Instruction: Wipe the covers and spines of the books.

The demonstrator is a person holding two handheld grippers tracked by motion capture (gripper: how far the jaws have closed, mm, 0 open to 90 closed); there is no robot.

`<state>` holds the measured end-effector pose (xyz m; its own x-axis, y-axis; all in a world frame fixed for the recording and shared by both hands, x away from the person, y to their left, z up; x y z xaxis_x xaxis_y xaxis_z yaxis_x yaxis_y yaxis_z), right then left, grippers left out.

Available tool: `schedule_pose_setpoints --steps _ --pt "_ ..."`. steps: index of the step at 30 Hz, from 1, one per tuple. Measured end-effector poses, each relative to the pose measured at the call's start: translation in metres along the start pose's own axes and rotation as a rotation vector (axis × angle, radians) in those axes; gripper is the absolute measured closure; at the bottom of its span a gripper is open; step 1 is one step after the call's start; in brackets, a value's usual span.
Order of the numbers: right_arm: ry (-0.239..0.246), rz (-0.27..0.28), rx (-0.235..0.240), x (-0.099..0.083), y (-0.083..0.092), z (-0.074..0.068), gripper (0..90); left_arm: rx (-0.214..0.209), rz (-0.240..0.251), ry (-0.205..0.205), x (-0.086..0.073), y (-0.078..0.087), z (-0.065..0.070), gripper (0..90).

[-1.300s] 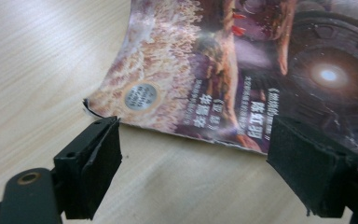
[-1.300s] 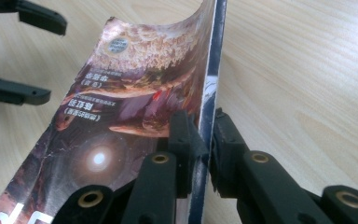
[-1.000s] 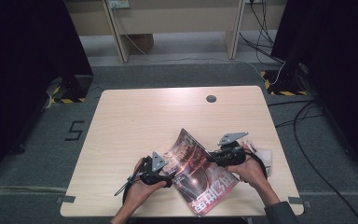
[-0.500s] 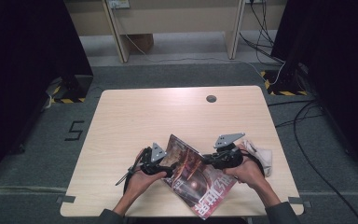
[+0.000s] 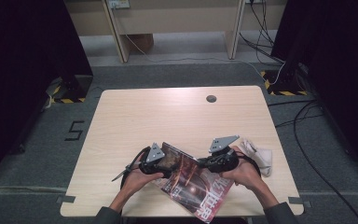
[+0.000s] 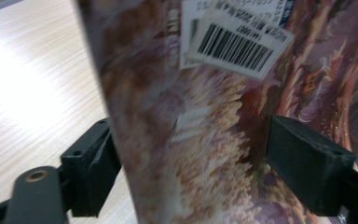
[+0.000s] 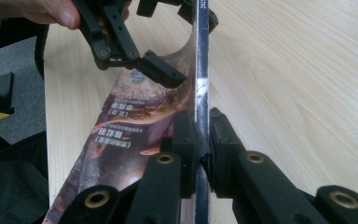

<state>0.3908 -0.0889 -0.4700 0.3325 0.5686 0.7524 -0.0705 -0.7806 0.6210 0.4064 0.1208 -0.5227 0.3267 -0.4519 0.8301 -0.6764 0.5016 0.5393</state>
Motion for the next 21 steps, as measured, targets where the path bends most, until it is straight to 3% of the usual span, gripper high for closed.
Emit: schedule_pose_setpoints --steps 6,16,21 --pt "-0.006 -0.002 -0.01 -0.001 -0.001 0.003 83.6 -0.006 -0.002 -0.002 -0.003 0.003 -0.005 32.1" --pt "-0.008 -0.023 -0.023 -0.004 -0.004 0.006 83.5 0.014 -0.024 -0.097 -0.008 0.009 -0.012 56.2" --pt "-0.02 -0.027 -0.024 -0.006 -0.005 0.007 82.1 0.01 -0.034 -0.133 -0.009 0.012 -0.013 62.8"
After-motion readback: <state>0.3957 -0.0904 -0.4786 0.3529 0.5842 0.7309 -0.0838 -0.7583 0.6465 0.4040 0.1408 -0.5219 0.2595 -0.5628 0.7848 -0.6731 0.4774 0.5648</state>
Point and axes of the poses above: each handheld gripper's, and its own axes: y roughly backward along the jaws, x roughly out of its top, z roughly to its right, the point moved 5 cm from there along -y, roughly forward along the jaws, and after that the axes turned 9 degrees about x, right-handed, at the moved point
